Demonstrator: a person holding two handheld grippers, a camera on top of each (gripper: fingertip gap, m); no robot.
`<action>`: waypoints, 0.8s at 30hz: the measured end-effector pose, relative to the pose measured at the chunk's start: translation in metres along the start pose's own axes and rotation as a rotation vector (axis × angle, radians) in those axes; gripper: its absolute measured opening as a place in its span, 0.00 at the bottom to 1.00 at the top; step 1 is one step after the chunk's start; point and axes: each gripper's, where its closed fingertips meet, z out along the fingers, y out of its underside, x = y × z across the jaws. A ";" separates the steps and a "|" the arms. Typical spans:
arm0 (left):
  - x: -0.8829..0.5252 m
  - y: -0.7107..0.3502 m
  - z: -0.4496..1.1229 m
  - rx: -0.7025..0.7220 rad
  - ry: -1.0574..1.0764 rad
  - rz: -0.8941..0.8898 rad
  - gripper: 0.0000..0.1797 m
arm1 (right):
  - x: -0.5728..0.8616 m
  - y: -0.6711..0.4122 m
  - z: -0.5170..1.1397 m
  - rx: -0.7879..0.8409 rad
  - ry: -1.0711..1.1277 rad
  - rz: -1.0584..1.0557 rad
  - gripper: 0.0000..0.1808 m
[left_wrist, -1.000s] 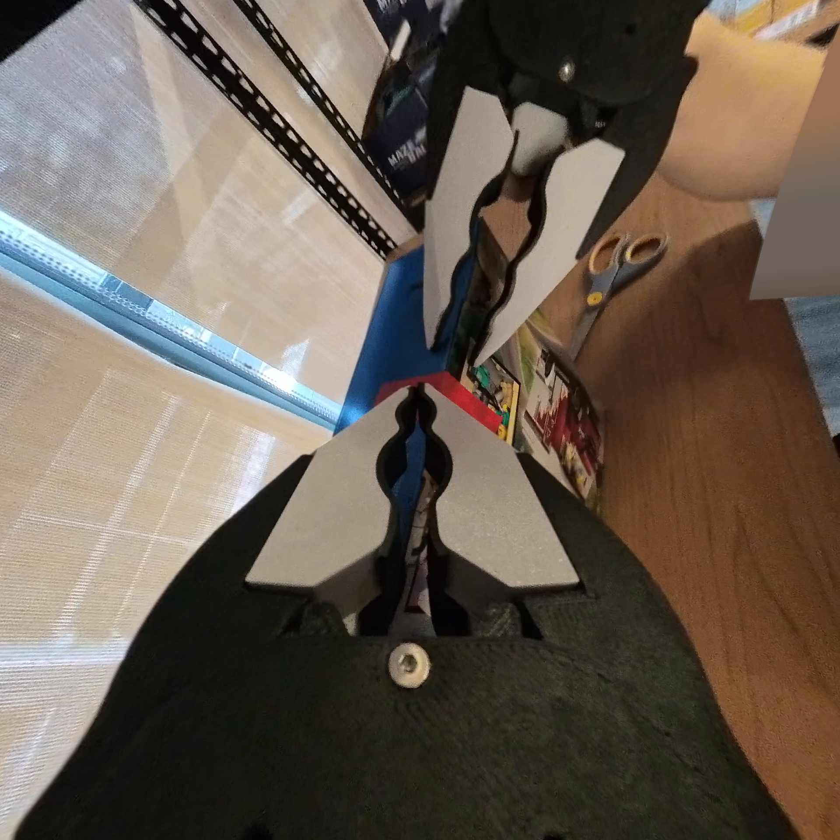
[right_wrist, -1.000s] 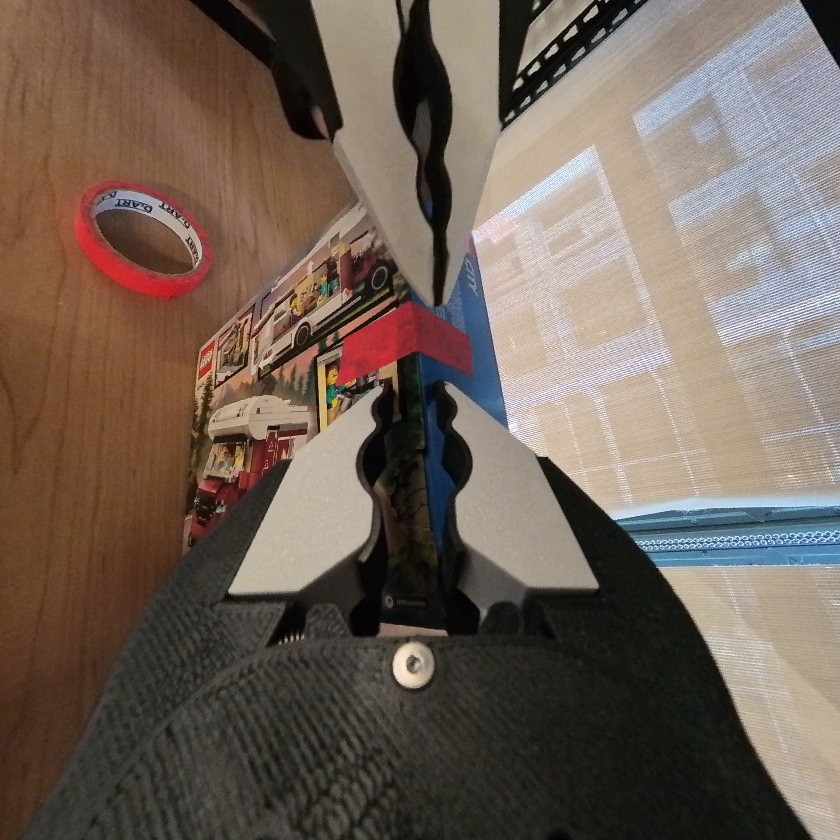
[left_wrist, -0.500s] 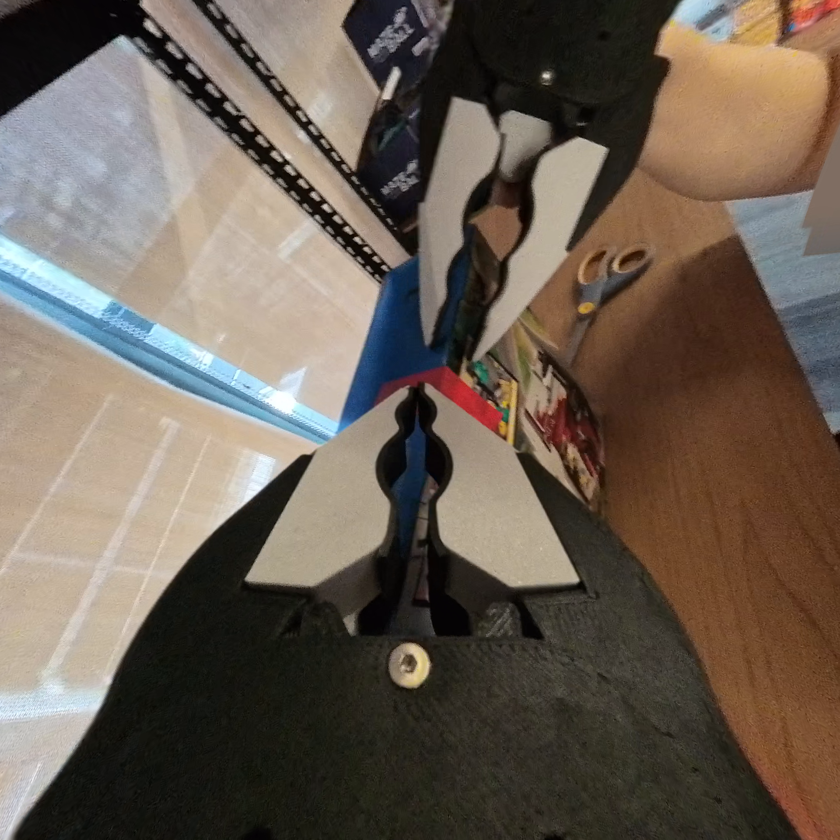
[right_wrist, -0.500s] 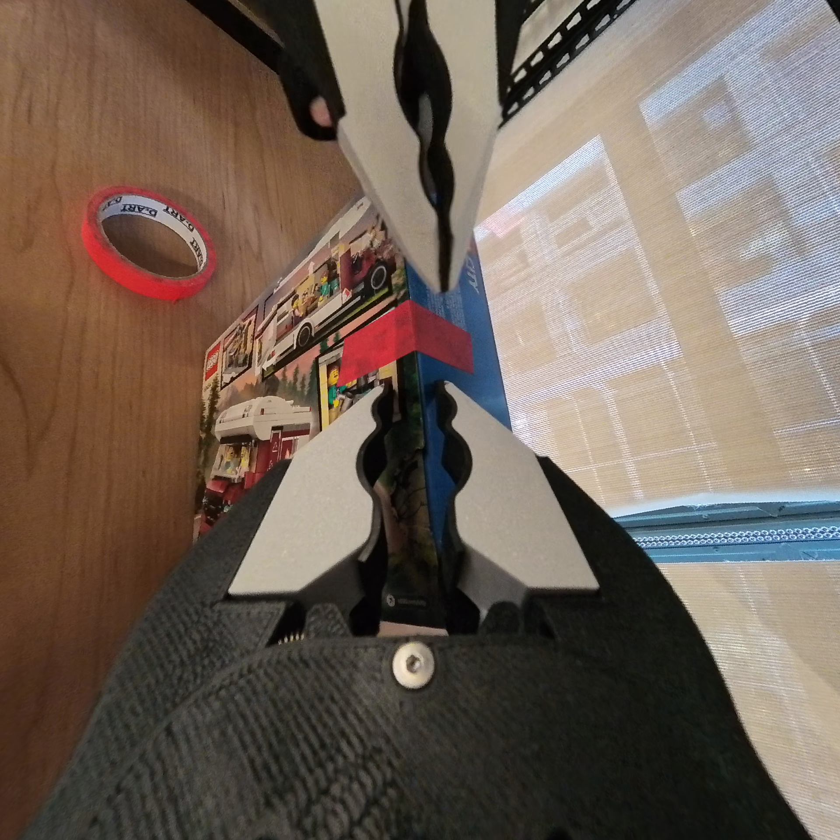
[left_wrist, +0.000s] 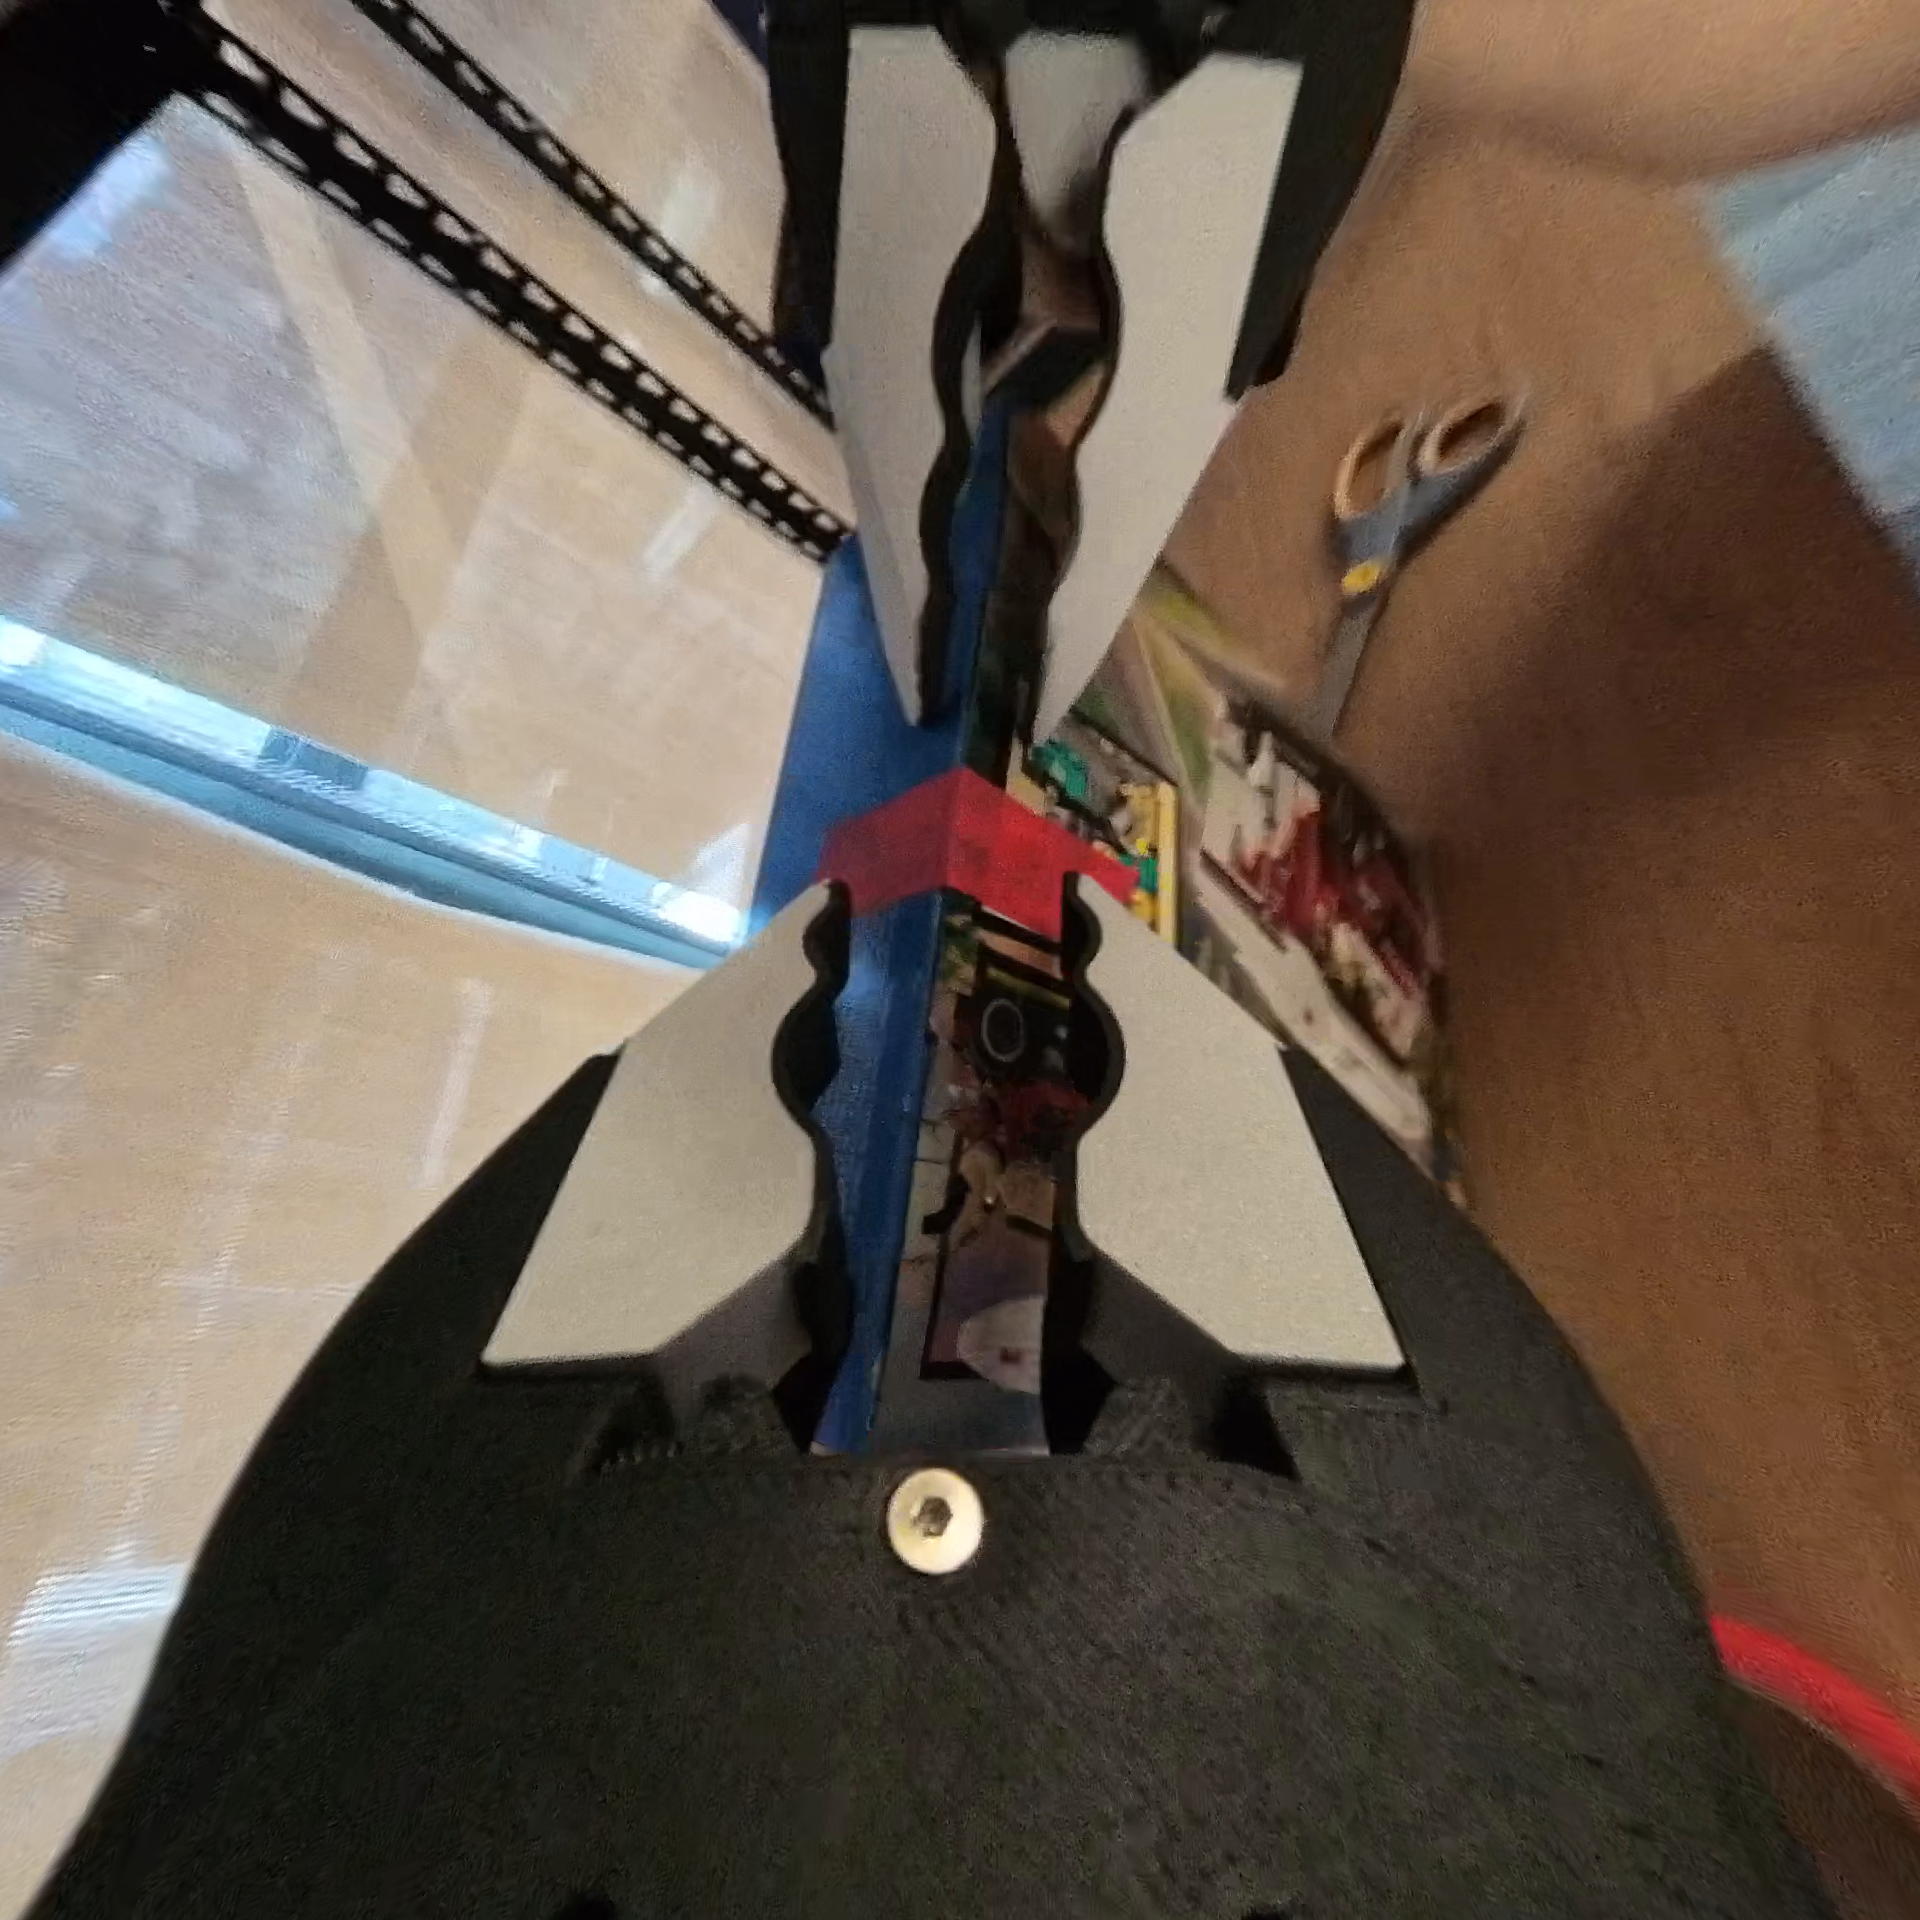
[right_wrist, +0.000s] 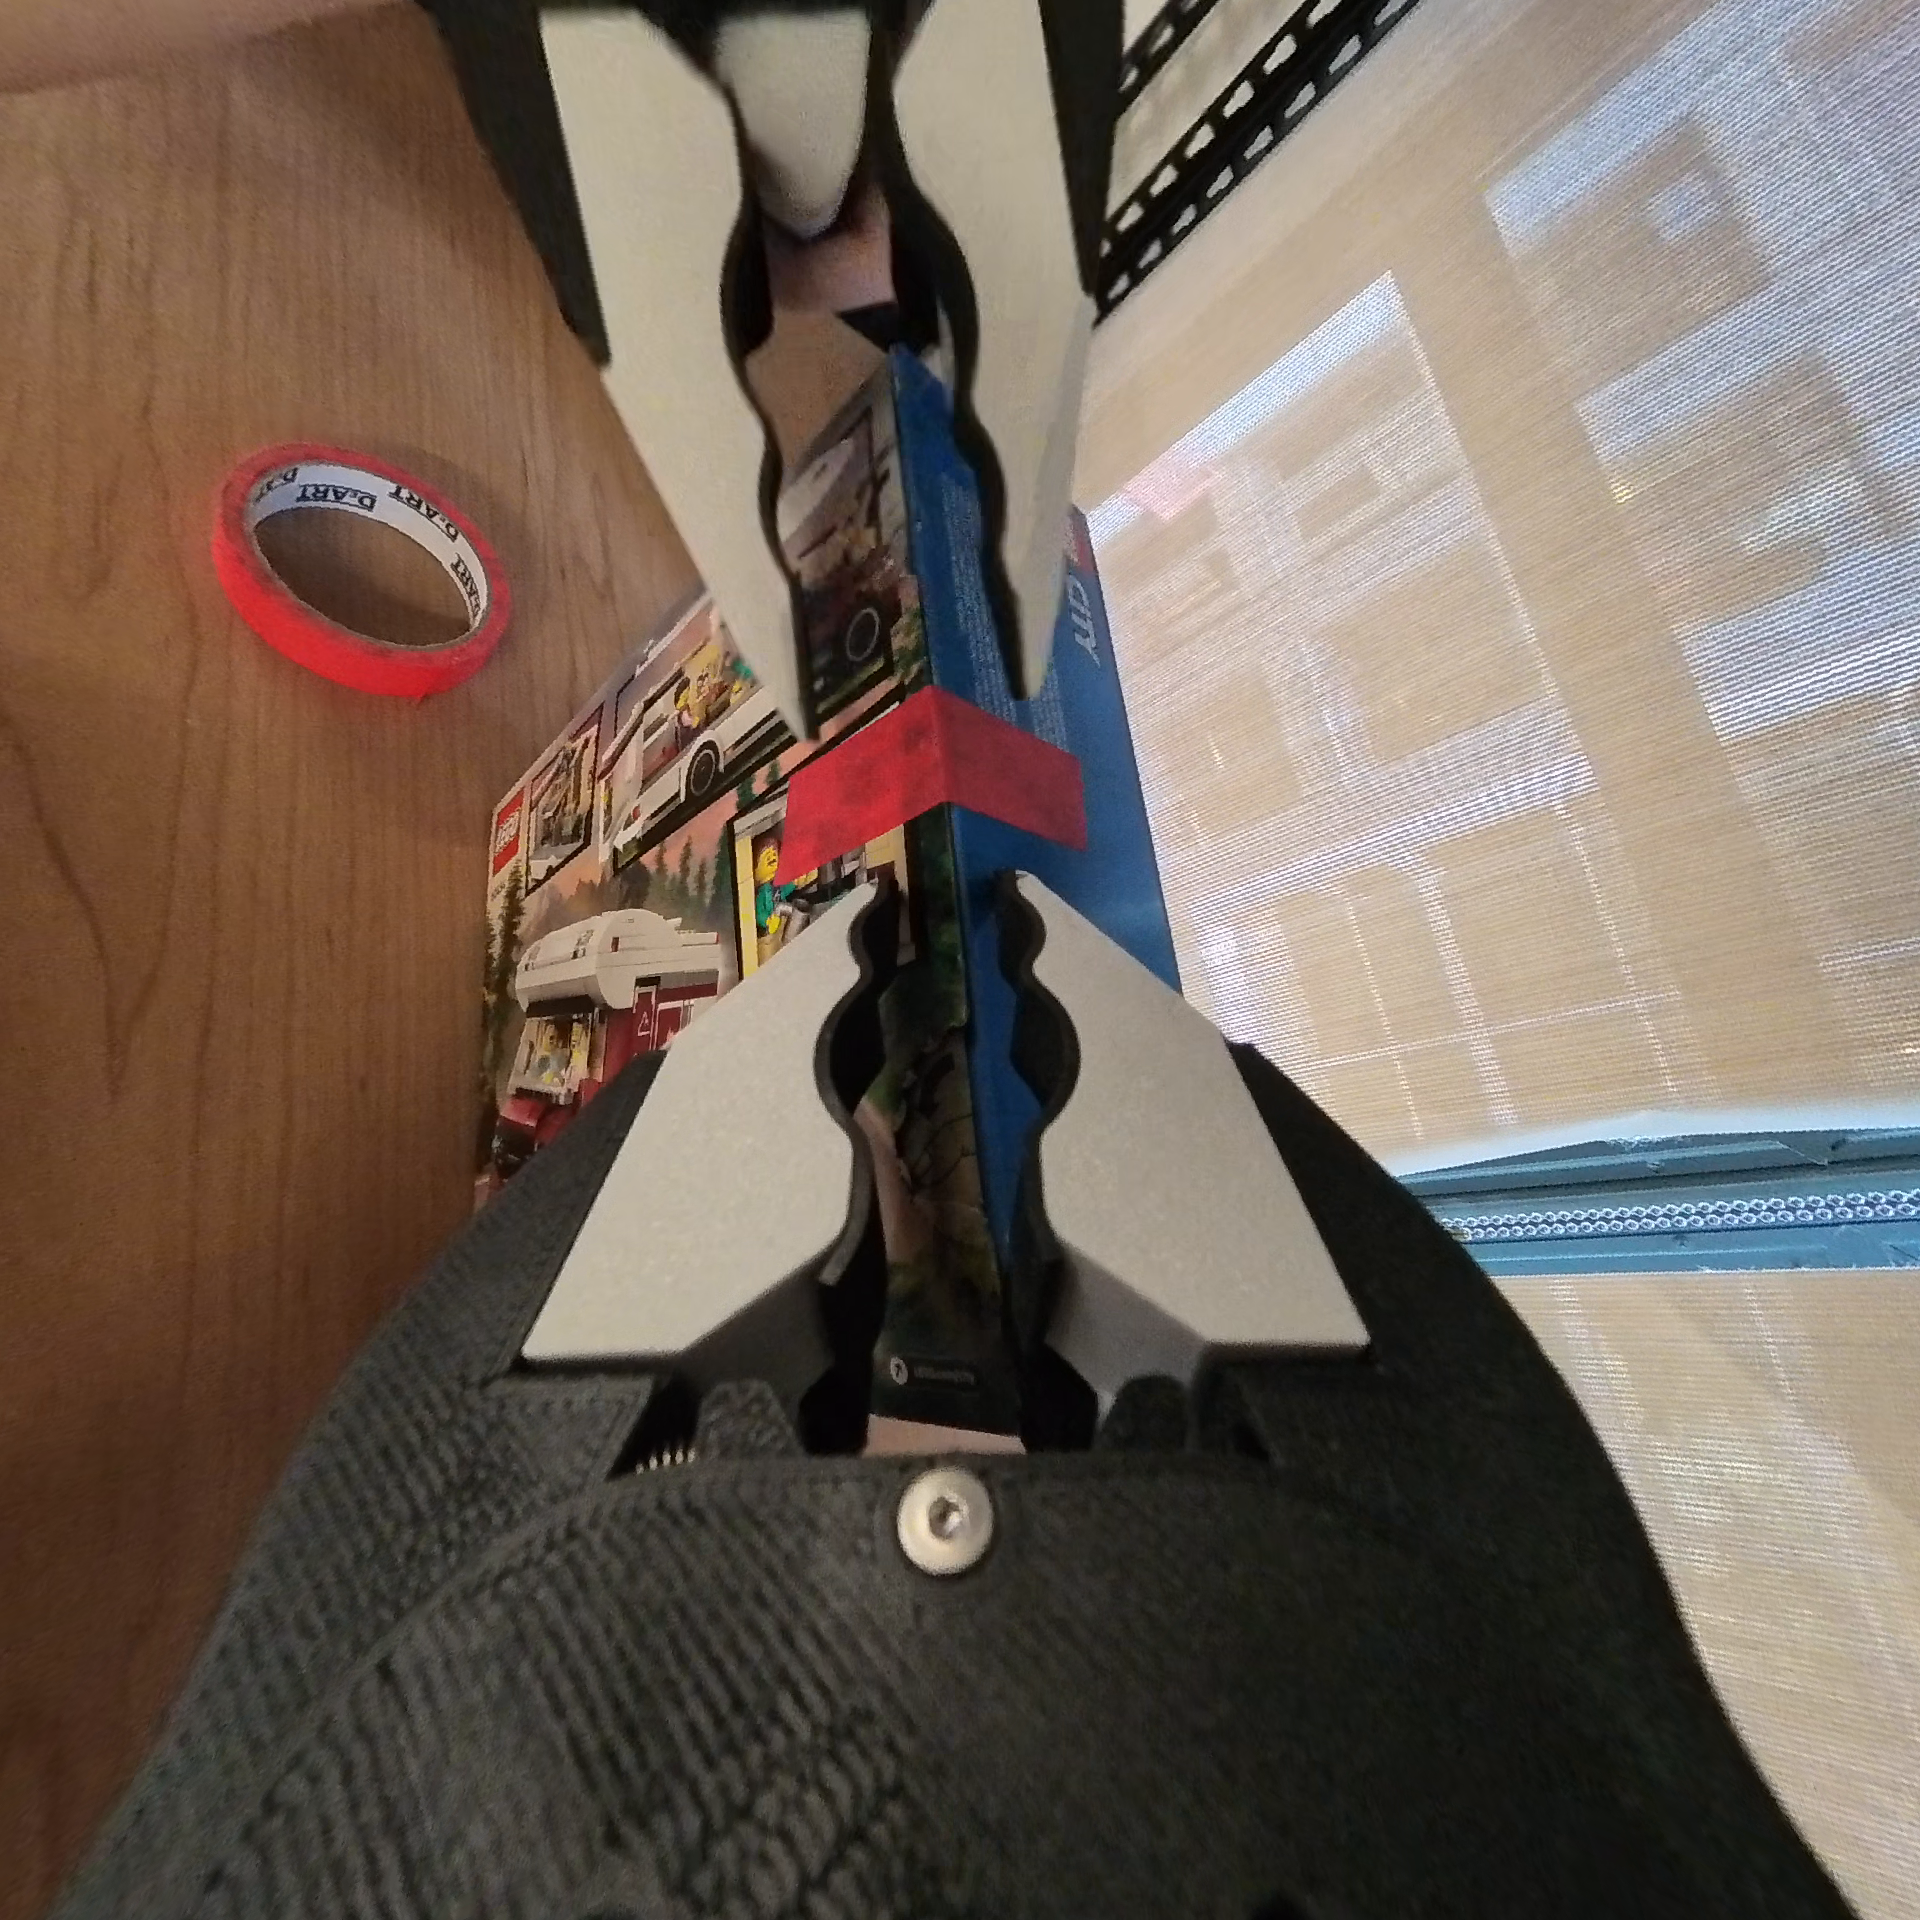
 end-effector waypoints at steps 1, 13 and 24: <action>-0.003 0.002 0.004 -0.009 -0.032 0.033 0.19 | 0.000 0.000 0.000 -0.001 0.000 0.001 0.11; -0.006 -0.008 -0.008 0.123 -0.005 0.046 0.05 | 0.001 0.001 0.001 -0.016 0.007 0.017 0.10; -0.011 -0.007 -0.012 0.125 0.100 -0.025 0.00 | 0.002 0.001 0.002 -0.032 0.007 0.038 0.10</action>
